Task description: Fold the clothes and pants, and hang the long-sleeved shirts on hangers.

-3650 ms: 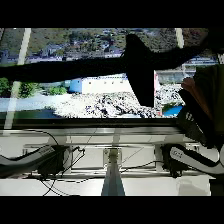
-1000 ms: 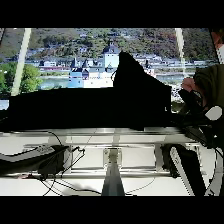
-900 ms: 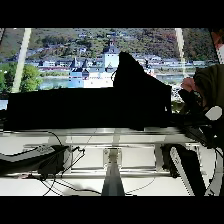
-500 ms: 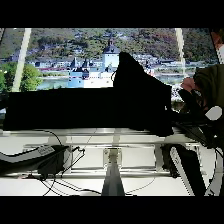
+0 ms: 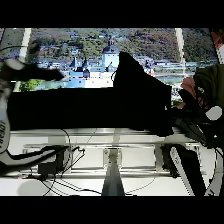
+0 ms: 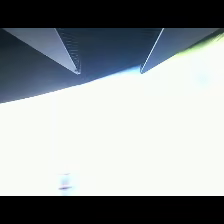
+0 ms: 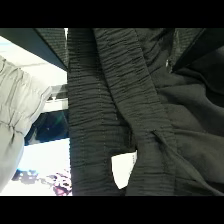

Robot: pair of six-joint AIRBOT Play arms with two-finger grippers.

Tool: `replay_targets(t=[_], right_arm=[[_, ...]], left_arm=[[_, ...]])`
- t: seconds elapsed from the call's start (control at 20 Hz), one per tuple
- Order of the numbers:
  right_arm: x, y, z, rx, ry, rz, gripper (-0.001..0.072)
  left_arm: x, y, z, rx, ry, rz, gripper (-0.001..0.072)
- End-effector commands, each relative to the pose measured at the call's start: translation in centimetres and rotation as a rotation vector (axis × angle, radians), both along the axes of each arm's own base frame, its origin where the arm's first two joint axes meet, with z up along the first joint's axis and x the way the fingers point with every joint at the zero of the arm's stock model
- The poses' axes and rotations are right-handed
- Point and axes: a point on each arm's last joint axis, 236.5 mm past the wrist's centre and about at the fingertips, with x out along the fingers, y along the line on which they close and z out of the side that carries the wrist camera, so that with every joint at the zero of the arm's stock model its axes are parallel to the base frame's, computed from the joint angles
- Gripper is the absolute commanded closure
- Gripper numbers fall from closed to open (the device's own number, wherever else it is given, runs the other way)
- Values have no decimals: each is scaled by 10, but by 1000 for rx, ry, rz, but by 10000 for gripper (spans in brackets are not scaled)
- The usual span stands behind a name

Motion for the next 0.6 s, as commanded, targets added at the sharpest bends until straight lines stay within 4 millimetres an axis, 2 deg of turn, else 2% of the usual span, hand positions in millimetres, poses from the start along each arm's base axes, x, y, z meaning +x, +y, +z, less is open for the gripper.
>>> replay_targets(t=[0.0,0.1,0.15,0.25,0.3,0.4,0.55], right_arm=[[3,-1,1,-4,-13,-3,25],[3,-1,1,-4,-12,-3,25],[3,-1,1,-3,-13,-3,26],[3,-1,1,-4,-14,-3,26],[4,-1,1,-5,-16,-4,26],[7,-2,1,-9,-30,-7,26],[12,-3,3,-12,-50,-11,26]], left_arm=[[7,-132,4,-57,-125,-133,313],[16,-171,-1,-118,-116,-56,313],[19,-185,-7,-151,-80,-17,313],[19,-205,-25,-155,3,-59,314],[14,-211,-35,-151,58,-94,317],[11,-215,-53,-143,147,-137,372],[13,-213,-73,-131,192,-152,371]])
